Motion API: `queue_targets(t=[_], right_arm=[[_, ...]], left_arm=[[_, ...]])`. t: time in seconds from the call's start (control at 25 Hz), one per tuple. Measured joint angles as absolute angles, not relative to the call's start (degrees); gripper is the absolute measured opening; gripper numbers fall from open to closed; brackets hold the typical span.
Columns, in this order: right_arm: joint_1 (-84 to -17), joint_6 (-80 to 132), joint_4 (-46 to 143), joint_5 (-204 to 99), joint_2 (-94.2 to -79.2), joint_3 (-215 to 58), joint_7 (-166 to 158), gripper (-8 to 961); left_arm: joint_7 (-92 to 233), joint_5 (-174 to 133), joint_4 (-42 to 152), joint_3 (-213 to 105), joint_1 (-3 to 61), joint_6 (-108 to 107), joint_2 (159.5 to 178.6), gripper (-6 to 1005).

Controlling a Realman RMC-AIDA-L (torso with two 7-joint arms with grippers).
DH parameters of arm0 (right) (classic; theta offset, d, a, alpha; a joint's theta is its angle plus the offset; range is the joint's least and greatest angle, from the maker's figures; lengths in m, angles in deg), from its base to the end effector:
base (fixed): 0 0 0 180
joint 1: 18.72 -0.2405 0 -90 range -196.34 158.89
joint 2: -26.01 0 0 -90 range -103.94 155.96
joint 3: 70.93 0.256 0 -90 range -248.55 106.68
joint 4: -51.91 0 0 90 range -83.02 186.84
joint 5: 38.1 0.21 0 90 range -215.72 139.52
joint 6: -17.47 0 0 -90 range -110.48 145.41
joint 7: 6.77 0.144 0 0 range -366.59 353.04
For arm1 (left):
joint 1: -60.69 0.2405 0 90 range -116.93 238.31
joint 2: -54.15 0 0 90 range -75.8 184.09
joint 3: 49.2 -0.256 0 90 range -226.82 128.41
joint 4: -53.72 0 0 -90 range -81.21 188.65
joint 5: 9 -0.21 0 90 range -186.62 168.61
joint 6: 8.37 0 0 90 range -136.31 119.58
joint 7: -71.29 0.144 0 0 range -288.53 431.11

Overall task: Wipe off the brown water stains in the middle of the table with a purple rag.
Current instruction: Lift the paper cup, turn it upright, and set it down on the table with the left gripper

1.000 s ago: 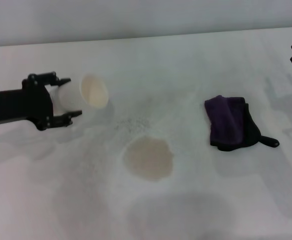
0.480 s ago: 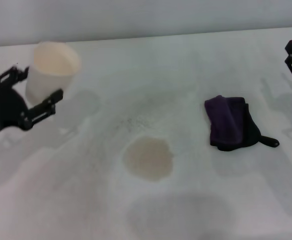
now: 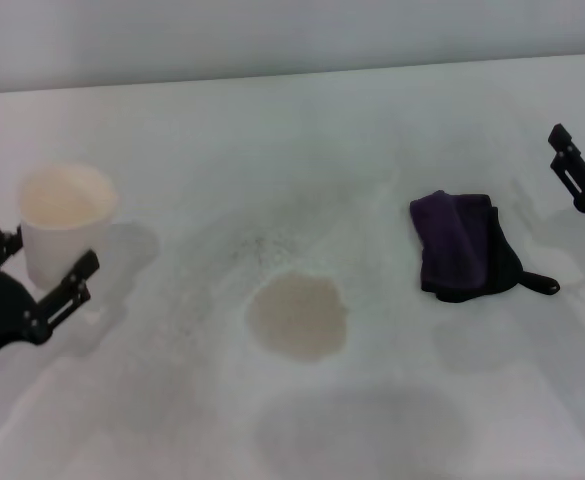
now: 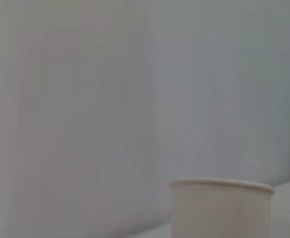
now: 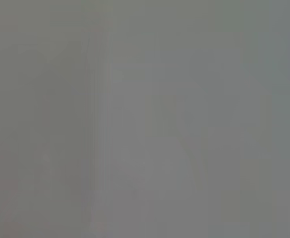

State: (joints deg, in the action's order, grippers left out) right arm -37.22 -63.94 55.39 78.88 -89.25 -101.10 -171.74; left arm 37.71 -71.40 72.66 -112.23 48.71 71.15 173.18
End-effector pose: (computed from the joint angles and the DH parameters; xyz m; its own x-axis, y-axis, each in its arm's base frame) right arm 0.3701 0.2662 0.0127 0.7399 0.0500 -0.6709 -0.6465 -0.2231 -0.7296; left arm -0.3311 0.2548 -0.0246 0.7472 0.0255 0.6641 0.5189 -0.6467 -0.5590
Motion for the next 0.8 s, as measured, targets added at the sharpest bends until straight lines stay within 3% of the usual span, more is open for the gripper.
queue_targets(t=[0.8], right_arm=[[-35.7,-66.4,54.8,78.9,-89.04,-102.8,-171.4,647]], left_arm=[[44.6,-68.7,60.7,-112.3,44.9,62.9,173.40,745]])
